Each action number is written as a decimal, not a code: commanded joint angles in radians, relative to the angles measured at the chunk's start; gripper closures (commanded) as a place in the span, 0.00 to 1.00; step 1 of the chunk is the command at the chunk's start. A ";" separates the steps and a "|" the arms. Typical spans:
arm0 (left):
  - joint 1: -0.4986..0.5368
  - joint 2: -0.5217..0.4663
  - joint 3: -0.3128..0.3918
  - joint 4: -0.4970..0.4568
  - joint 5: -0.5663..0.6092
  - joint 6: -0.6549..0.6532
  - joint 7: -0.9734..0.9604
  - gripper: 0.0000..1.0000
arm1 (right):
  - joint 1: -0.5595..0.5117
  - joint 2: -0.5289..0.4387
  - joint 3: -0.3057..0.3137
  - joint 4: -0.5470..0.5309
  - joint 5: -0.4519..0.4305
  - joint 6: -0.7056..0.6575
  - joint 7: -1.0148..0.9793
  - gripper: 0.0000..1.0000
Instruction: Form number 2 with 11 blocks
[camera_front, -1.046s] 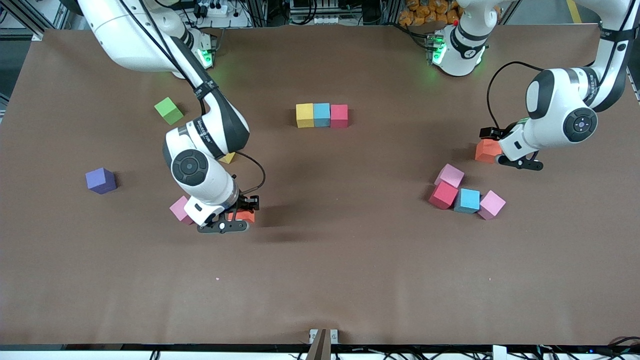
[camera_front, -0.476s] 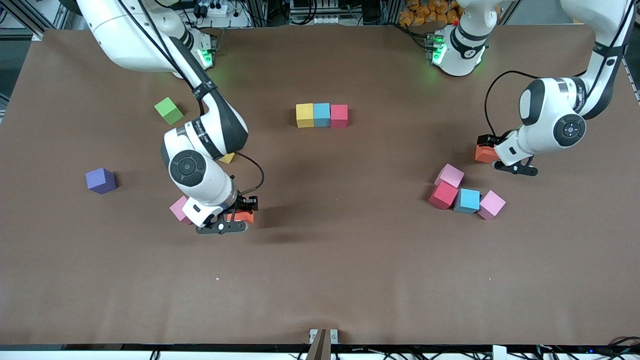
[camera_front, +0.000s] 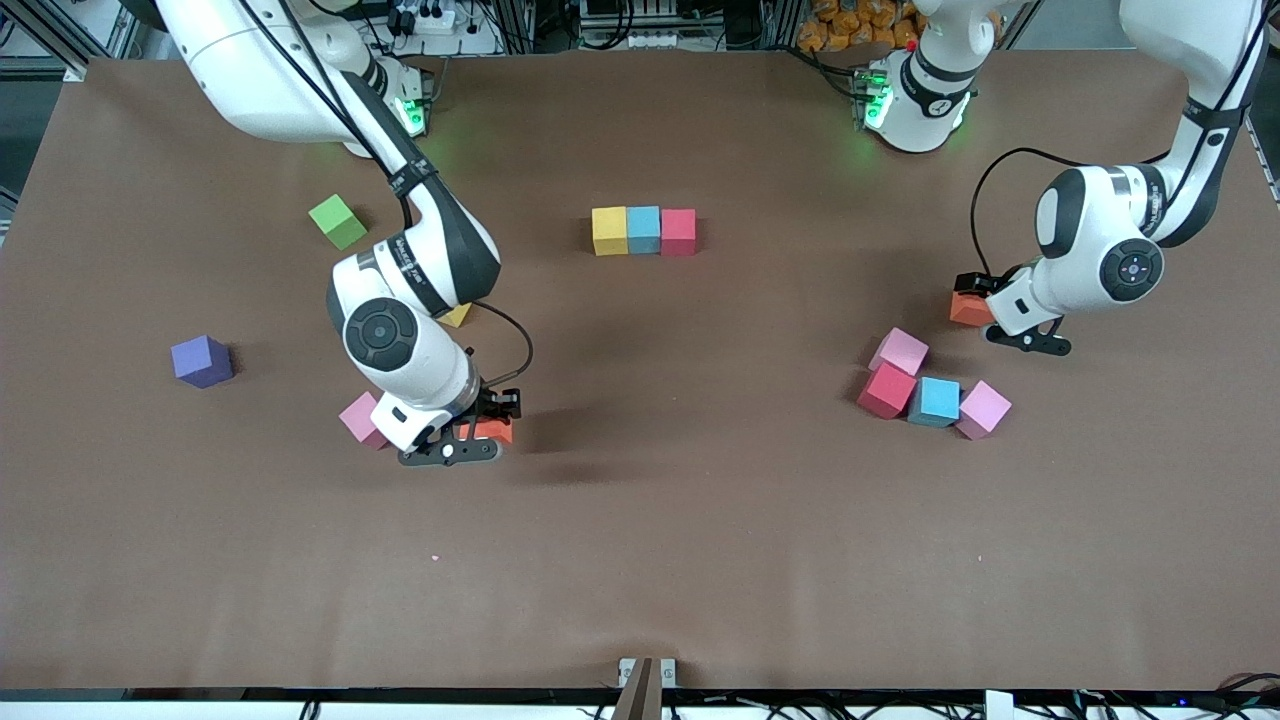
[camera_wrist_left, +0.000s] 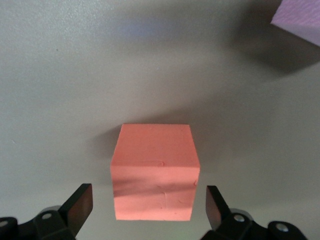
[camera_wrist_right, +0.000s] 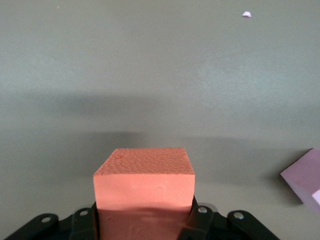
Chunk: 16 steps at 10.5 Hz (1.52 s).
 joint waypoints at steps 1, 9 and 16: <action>-0.002 0.017 0.014 0.000 0.021 0.018 0.014 0.00 | 0.026 -0.015 0.023 -0.006 0.020 -0.021 0.013 0.80; -0.002 0.028 0.022 0.049 0.006 -0.043 0.023 0.55 | 0.369 0.054 0.021 -0.008 0.020 0.067 0.438 0.80; -0.029 -0.069 -0.024 0.137 -0.238 -0.280 -0.006 0.68 | 0.523 0.077 0.018 -0.086 0.008 0.146 0.587 0.78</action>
